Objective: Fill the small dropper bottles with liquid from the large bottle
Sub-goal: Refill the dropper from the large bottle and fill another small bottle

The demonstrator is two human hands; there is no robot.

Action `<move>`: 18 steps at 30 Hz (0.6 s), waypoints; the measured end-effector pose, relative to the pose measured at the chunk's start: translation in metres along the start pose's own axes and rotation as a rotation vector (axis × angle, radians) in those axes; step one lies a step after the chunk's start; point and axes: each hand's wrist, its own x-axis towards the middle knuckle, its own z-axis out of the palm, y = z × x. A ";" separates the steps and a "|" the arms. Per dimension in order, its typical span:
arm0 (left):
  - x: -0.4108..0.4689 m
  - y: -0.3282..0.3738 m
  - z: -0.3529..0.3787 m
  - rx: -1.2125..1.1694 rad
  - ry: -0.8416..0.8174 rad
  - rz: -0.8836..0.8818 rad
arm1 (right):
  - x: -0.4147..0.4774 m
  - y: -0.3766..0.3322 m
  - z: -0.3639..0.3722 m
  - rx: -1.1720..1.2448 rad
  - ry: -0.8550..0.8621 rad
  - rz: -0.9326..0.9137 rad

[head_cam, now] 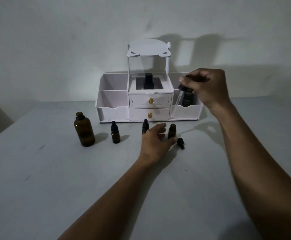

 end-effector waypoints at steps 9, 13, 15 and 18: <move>-0.046 0.010 -0.112 0.031 0.138 0.225 | -0.021 -0.048 0.026 0.178 0.002 -0.113; -0.049 -0.011 -0.174 -0.006 0.464 0.255 | -0.026 -0.065 0.066 0.266 -0.046 -0.105; -0.046 -0.025 -0.198 0.010 0.604 0.237 | -0.028 -0.073 0.091 0.332 -0.055 -0.075; -0.039 -0.052 -0.220 -0.004 0.628 0.141 | -0.030 -0.080 0.129 0.426 -0.057 -0.023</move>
